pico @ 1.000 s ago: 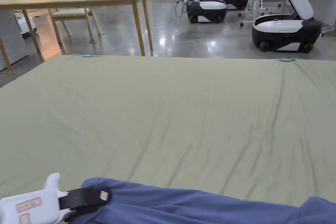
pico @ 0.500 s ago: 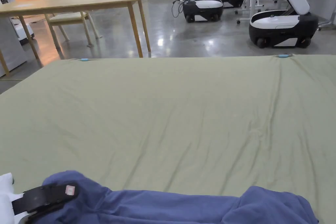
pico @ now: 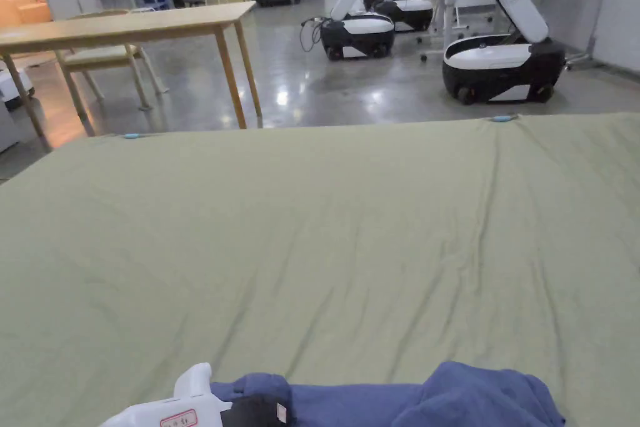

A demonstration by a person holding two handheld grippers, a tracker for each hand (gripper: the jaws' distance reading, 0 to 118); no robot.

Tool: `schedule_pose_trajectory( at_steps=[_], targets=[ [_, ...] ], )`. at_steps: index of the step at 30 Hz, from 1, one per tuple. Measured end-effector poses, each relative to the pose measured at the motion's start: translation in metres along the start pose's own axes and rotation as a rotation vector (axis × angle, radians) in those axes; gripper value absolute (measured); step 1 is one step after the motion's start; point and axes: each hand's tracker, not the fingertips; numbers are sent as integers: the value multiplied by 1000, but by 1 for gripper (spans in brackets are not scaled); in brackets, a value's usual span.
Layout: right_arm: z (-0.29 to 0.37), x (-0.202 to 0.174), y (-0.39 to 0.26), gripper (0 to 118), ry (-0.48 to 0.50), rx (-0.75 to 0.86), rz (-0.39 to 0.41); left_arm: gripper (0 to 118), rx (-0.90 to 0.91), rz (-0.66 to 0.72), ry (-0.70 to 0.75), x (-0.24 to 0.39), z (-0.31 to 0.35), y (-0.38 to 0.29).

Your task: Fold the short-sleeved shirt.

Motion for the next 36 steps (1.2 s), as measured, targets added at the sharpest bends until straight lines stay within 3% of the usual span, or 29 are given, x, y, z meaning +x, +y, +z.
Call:
schedule_pose_trajectory(
  at_steps=[3, 4, 8, 11, 13, 14, 17, 23, 30, 36],
  targets=[
    [3, 5, -4, 0, -21, -6, -13, 105, 38, 44, -265, 10, 10, 1],
    [2, 7, -5, 0, -26, -7, -18, 116, 14, 38, -286, 16, 13, 4],
    [-1, 6, -4, 0, -31, -14, -23, 118, 60, -46, -241, 30, 52, 21],
    [-3, 3, -4, 0, -17, -15, -16, 107, 150, -65, -215, 27, 98, 28],
    [-5, 0, -3, 0, -5, -15, -10, 61, 232, -28, -211, 11, 128, 30],
    [-7, -1, -2, 0, 2, -16, -7, 29, 258, -22, -174, 3, 141, 29],
    [-14, -4, -1, 0, 23, -17, 1, 8, 270, -45, -6, -21, 160, 23],
    [-24, -10, 1, 0, 45, -23, 13, 7, 189, -24, -40, -25, 136, 8],
    [-15, -18, 6, 0, 46, -15, 31, 7, 20, -62, -90, -23, 37, 25],
    [-2, -15, 9, 0, 1, -4, 20, 7, -154, -155, -157, 23, -23, 10]
  ],
)
